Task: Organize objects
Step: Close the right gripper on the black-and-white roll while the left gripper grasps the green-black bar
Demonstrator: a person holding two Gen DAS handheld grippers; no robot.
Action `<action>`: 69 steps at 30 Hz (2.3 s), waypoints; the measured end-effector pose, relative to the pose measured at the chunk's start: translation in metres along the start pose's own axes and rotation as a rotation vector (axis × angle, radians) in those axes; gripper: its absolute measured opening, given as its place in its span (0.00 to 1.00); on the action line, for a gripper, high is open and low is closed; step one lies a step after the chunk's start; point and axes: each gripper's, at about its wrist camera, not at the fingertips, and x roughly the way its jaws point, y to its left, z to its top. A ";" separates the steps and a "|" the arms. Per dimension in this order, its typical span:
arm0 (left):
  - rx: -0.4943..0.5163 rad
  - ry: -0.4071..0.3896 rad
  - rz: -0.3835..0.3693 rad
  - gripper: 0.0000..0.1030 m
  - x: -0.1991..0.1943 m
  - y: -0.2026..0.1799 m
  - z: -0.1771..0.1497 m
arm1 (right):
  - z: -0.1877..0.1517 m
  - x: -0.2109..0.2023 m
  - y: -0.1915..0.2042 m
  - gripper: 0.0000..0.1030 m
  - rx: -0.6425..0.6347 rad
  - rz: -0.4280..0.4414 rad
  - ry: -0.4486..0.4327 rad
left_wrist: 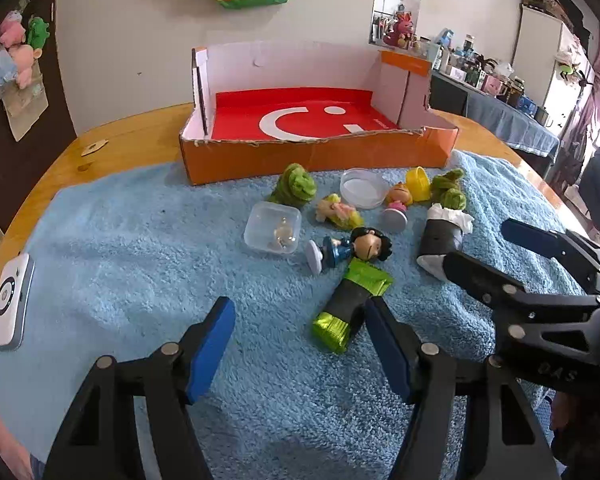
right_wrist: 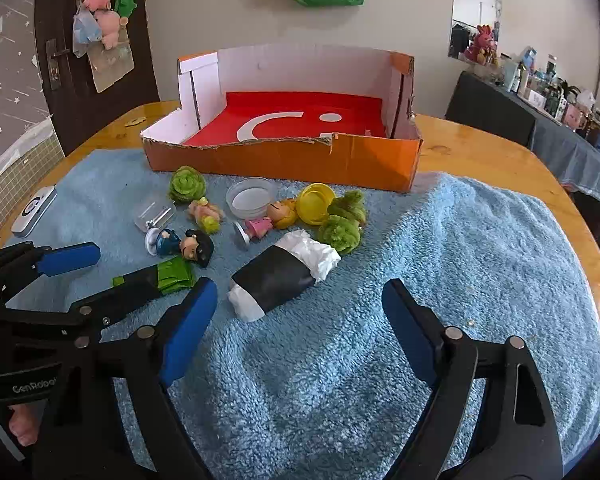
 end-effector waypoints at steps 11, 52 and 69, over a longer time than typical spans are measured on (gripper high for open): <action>0.046 0.014 -0.019 0.67 0.007 -0.006 0.004 | 0.004 0.019 0.003 0.74 -0.006 0.005 0.051; 0.099 -0.002 -0.092 0.30 -0.003 -0.020 0.006 | 0.009 -0.001 -0.008 0.52 0.023 0.071 0.028; 0.071 -0.037 -0.115 0.23 -0.020 -0.014 0.010 | 0.013 -0.014 -0.004 0.52 0.010 0.089 -0.002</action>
